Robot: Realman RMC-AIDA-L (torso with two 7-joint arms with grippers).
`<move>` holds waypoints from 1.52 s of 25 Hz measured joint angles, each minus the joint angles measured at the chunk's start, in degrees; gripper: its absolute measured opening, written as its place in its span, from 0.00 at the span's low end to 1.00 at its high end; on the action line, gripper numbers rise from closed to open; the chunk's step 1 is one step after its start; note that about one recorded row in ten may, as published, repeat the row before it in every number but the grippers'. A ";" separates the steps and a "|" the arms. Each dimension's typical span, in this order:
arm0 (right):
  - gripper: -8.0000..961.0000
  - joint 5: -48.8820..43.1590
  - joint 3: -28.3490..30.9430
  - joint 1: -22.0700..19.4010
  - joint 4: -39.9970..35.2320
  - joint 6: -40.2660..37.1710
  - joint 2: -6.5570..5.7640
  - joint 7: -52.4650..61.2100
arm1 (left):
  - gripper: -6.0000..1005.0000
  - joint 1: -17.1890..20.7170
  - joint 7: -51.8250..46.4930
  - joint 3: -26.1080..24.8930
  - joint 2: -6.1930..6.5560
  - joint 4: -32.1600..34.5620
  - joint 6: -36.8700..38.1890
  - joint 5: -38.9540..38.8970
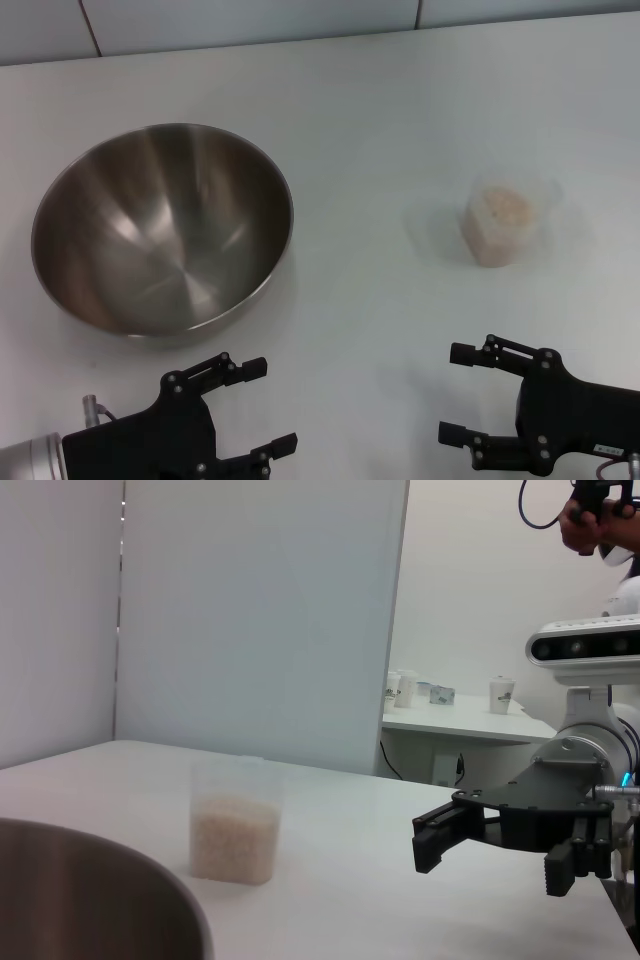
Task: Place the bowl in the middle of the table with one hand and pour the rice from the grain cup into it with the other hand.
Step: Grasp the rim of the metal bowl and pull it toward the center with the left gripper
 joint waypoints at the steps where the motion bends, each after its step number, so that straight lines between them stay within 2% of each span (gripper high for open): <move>1: 0.88 0.00 0.00 0.06 0.00 0.00 0.00 0.00 | 0.80 0.00 0.00 0.00 0.00 0.00 0.00 0.00; 10: 0.88 0.00 0.01 0.10 0.00 0.00 -0.01 0.00 | 0.80 0.03 -0.07 -0.13 -0.08 0.02 -0.47 -0.03; 13: 0.88 0.00 0.32 -0.01 0.00 0.00 -0.01 -0.20 | 0.79 1.20 2.68 -2.11 -0.09 0.59 4.14 -0.52; 16: 0.88 0.00 0.26 -0.04 0.00 -0.09 0.04 -0.25 | 0.79 1.43 3.18 -2.96 -0.10 0.72 4.88 -0.63; 18: 0.88 0.00 0.19 -0.06 -0.03 -0.22 0.06 -0.24 | 0.79 2.51 0.74 -15.88 0.00 1.50 8.30 -1.39; 20: 0.88 0.00 0.19 -0.08 -0.15 -0.31 0.06 -0.24 | 0.79 2.51 0.74 -15.88 0.00 1.50 8.30 -1.39; 21: 0.88 0.00 0.15 -0.22 -0.66 -0.49 0.10 -0.23 | 0.79 2.55 -1.68 -20.12 0.06 2.24 8.42 -1.49; 22: 0.88 0.01 0.11 -0.41 -1.22 -0.58 0.19 -0.15 | 0.79 2.57 -11.11 -28.30 -0.05 7.55 5.94 -1.57; 23: 0.88 0.00 0.13 -0.46 -1.38 -0.61 0.21 -0.08 | 0.79 2.46 -16.38 -29.74 -0.20 11.39 3.55 -1.59; 24: 0.88 0.00 0.22 -0.48 -1.43 -0.70 0.23 -0.07 | 0.79 2.25 -26.25 -29.77 -0.33 19.60 -2.59 -1.17; 25: 0.88 0.00 0.22 -0.48 -1.43 -0.70 0.23 -0.07 | 0.79 2.25 -26.25 -29.77 -0.33 19.60 -2.59 -1.17; 26: 0.88 0.01 0.34 -0.51 -1.48 -0.88 0.24 -0.06 | 0.79 2.37 -32.89 -27.26 -0.35 25.27 -7.52 -0.45; 27: 0.88 0.01 0.34 -0.51 -1.48 -0.88 0.24 -0.06 | 0.79 2.37 -32.89 -27.26 -0.35 25.27 -7.52 -0.45; 28: 0.88 0.00 0.36 -0.53 -1.50 -0.99 0.27 -0.06 | 0.79 2.75 -37.44 -24.51 -0.28 29.21 -10.99 0.16; 30: 0.88 0.01 0.48 -0.58 -1.51 -1.13 0.34 -0.05 | 0.79 2.75 -37.44 -24.51 -0.28 29.21 -10.99 0.16; 31: 0.88 0.01 0.48 -0.58 -1.51 -1.13 0.34 -0.05 | 0.79 3.36 -41.71 -20.81 -0.17 33.33 -14.29 1.05; 32: 0.88 0.01 0.52 -0.61 -1.57 -1.21 0.43 -0.04 | 0.79 4.99 -50.66 -13.17 0.09 41.82 -21.41 4.79; 34: 0.88 0.01 0.52 -0.63 -1.64 -1.24 0.47 -0.04 | 0.79 5.72 -54.86 -10.32 0.09 46.06 -24.23 7.98; 37: 0.88 0.01 0.53 -0.88 -1.94 -1.32 0.52 -0.03 | 0.79 5.72 -54.86 -10.32 0.09 46.06 -24.23 7.98; 38: 0.88 0.01 0.53 -0.93 -1.96 -1.32 0.52 -0.02 | 0.79 5.36 -61.85 -8.10 0.22 50.20 -25.94 14.60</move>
